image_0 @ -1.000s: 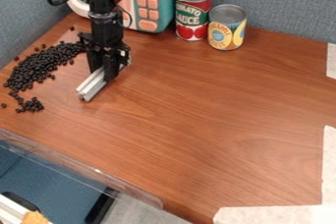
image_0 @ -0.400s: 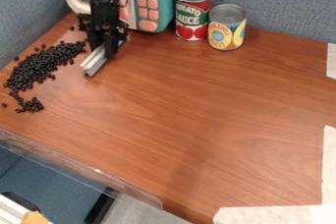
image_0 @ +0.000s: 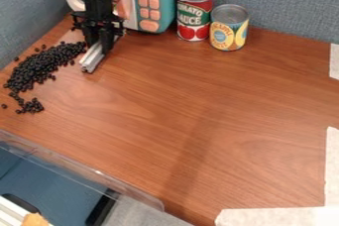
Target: Sweep into pile
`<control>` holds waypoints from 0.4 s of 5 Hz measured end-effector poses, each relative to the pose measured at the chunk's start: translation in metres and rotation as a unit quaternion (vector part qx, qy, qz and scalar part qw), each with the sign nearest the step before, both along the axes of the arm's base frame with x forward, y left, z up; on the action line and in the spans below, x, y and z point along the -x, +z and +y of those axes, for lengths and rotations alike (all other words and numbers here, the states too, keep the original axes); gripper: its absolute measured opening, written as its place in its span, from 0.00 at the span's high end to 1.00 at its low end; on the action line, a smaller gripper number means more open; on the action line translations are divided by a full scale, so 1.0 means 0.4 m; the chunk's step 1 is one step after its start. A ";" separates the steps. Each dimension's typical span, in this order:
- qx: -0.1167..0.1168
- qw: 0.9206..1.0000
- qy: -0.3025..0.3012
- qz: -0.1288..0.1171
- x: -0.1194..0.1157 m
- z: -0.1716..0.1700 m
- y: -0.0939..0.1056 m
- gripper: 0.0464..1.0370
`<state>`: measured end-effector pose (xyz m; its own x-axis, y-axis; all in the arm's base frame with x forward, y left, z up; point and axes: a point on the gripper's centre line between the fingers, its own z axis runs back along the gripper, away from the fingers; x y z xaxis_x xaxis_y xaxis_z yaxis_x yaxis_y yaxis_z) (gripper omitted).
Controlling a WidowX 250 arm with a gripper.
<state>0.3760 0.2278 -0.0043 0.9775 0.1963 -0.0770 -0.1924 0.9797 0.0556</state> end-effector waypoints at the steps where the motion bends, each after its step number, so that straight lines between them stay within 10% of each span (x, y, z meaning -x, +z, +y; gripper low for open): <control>1: -0.016 1.000 0.027 0.002 0.035 0.055 0.003 0.67; 2: -0.026 0.998 0.058 0.006 0.079 0.111 0.009 0.67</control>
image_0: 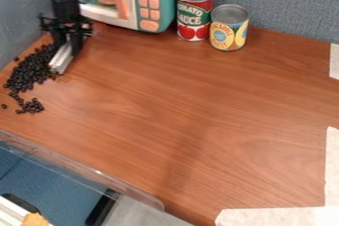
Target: Sweep into pile
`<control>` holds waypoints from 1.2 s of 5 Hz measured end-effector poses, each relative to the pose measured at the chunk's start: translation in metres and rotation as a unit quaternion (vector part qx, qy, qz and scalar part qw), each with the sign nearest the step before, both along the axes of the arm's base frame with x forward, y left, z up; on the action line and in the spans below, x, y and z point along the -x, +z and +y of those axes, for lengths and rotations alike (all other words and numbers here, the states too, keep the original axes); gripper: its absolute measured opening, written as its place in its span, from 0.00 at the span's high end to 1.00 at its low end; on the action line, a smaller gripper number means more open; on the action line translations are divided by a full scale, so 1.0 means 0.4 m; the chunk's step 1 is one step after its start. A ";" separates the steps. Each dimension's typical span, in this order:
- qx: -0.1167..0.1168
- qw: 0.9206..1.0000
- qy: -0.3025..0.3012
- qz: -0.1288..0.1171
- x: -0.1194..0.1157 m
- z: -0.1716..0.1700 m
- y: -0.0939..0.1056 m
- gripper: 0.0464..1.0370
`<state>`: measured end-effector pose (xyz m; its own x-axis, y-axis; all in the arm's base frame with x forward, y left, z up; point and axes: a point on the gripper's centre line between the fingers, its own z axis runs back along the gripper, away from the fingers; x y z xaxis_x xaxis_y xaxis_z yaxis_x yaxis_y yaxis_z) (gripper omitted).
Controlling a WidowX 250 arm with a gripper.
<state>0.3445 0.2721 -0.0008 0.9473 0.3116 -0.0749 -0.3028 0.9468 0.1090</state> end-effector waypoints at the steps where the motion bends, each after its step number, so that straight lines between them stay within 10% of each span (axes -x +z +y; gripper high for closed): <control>1: 0.020 1.000 0.001 -0.011 0.002 -0.007 0.003 0.67; 3: 0.049 0.995 -0.052 -0.066 0.065 -0.162 0.121 0.67; 6: 0.039 0.978 -0.203 -0.006 0.275 -0.316 0.013 0.67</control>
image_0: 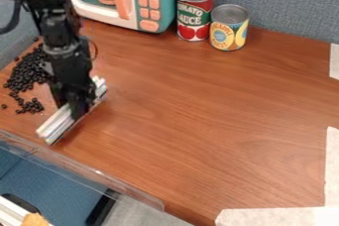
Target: Sweep into pile
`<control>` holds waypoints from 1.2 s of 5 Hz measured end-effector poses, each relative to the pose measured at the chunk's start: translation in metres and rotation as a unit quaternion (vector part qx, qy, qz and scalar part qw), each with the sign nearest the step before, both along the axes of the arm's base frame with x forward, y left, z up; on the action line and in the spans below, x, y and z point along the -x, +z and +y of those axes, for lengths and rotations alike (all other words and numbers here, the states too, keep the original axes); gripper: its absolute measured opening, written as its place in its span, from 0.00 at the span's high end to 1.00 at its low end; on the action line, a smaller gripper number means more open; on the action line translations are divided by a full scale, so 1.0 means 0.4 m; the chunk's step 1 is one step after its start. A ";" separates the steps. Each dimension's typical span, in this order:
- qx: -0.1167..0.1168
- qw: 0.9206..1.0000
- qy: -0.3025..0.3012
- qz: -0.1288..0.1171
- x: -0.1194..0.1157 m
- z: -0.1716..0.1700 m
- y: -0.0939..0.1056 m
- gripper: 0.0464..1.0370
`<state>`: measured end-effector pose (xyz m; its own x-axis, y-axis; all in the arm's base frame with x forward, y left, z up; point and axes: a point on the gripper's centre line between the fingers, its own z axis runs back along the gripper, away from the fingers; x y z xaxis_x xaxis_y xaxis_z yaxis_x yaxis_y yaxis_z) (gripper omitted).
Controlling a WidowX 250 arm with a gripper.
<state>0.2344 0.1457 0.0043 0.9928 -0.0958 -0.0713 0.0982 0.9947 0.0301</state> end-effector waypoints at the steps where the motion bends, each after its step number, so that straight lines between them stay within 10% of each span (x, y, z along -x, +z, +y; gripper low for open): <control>1: -0.018 0.999 -0.025 0.016 0.007 0.039 -0.032 0.67; 6: -0.049 0.995 -0.075 0.039 -0.057 0.249 -0.014 0.67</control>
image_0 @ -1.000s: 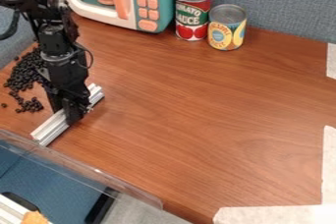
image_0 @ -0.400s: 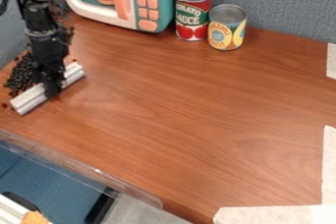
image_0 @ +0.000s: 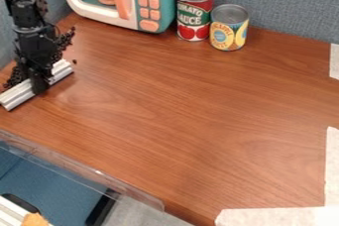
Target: Sweep into pile
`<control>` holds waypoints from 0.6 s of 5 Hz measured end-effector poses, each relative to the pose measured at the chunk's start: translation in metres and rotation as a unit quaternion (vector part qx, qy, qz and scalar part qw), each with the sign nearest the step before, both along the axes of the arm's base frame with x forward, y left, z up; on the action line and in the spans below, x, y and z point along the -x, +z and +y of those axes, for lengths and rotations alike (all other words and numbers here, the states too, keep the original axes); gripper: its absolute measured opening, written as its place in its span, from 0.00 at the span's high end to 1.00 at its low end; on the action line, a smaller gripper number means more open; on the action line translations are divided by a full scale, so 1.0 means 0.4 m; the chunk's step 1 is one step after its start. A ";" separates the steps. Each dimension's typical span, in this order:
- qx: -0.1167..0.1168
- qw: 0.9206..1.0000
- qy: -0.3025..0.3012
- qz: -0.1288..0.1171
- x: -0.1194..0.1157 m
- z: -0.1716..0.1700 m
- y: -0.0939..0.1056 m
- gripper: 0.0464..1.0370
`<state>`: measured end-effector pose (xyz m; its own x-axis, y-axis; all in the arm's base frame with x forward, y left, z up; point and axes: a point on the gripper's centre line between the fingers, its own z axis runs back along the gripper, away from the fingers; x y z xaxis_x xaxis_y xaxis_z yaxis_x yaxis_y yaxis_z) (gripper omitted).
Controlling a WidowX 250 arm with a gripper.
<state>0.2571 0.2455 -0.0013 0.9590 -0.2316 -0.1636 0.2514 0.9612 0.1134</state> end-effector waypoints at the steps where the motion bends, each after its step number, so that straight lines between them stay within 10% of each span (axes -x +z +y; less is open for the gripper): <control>1: 0.025 1.000 0.013 0.001 -0.011 -0.057 -0.008 0.67; 3: 0.064 0.998 0.015 0.008 -0.013 -0.243 -0.012 0.67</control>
